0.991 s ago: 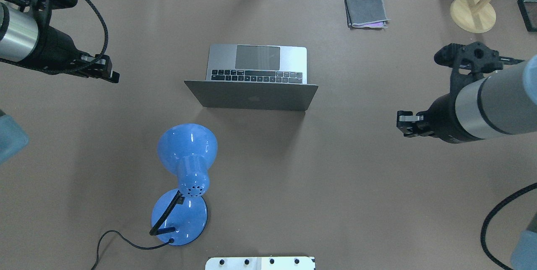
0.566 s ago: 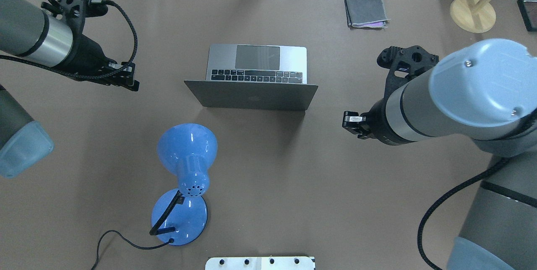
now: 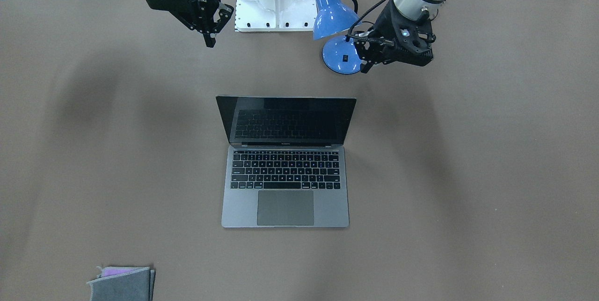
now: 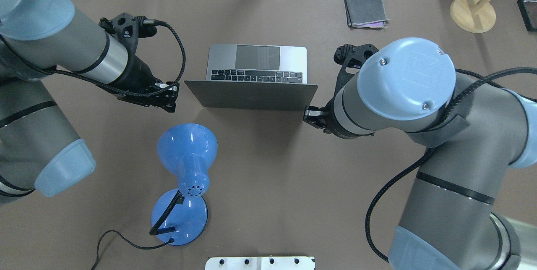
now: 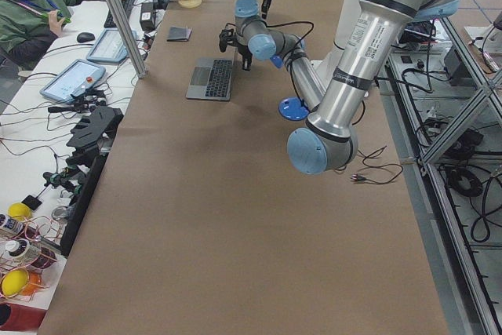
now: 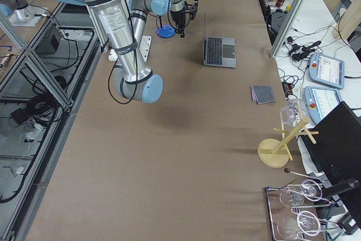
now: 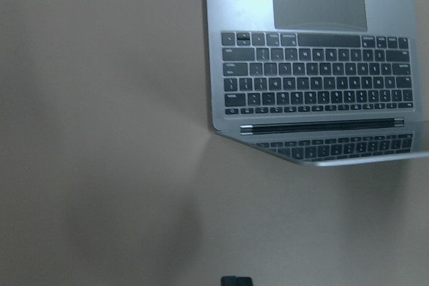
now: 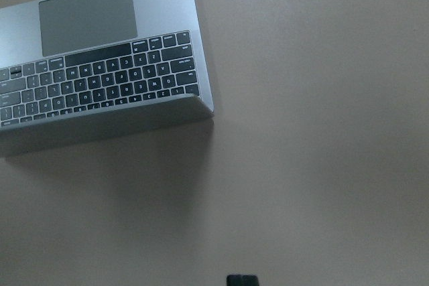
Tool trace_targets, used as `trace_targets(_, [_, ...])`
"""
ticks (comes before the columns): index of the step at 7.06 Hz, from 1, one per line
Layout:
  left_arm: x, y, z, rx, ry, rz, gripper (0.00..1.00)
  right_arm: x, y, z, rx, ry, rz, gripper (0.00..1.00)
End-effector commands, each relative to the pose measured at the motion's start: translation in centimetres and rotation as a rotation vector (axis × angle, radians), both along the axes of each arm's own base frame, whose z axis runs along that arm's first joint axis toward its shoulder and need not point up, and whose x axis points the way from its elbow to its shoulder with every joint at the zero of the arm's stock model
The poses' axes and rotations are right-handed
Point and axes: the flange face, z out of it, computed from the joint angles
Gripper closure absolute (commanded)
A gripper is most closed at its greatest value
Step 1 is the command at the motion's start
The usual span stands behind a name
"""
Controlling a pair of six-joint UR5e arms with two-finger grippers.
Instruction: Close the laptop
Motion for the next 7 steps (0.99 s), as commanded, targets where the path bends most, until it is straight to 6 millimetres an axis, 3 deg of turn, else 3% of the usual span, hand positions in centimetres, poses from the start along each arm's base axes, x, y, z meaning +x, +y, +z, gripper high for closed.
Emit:
trace_targets(1, [2.2,-1.1,-2.4,-0.017,0.001,0.003,1.00,-2.2,-1.2,-0.6,0.001,0.000,0.000,1.00])
trace_targets(3, [4.4,-2.9,-3.6,-0.024,-0.009,0.003,1.00,-3.4,-1.9,-0.3,0.010,-0.005,-0.006,1.00])
trace_targets(5, [5.1,-3.9,-3.5,-0.007,-0.037,-0.034,1.00,-4.4,-3.1,-1.1,0.011,0.002,0.001,1.00])
trace_targets(7, [5.5,-4.3,-3.4,-0.007,-0.044,-0.034,1.00,-5.7,-5.9,-1.4,0.015,-0.007,0.028,1.00])
